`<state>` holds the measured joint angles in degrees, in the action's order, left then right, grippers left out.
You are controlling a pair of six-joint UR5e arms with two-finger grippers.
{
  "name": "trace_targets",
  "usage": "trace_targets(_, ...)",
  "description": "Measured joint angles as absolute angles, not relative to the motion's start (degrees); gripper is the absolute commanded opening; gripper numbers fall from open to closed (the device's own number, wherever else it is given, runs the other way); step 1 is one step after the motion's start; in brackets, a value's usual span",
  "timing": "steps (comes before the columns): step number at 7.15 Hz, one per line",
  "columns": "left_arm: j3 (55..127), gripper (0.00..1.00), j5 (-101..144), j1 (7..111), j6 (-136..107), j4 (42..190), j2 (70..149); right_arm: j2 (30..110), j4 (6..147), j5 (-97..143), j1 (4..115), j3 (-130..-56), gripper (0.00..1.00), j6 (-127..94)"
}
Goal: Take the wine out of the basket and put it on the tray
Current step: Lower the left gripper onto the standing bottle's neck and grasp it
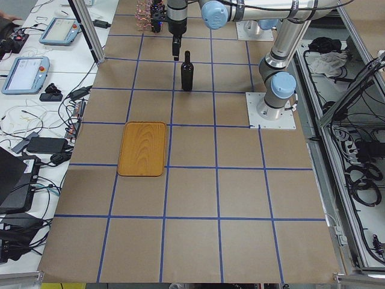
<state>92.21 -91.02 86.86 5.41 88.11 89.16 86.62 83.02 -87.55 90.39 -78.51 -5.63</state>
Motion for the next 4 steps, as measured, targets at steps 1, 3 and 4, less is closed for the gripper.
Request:
trace_targets(1, 93.6, 1.0, -91.08, 89.62, 2.98, 87.8, 89.18, 88.1, 82.54, -87.69, 87.37, -78.54, 1.0, -0.29)
trace_targets(3, 96.29, 1.0, -89.57, 92.0, 0.72, 86.2, 89.26, 89.55, 84.22, -87.8, 85.31, -78.99, 1.0, 3.13)
trace_targets(4, 97.56, 1.0, -88.06, 92.25, 0.56, 85.3, 89.28, 89.78, 84.61, -87.81, 85.2, -79.78, 1.0, 3.08)
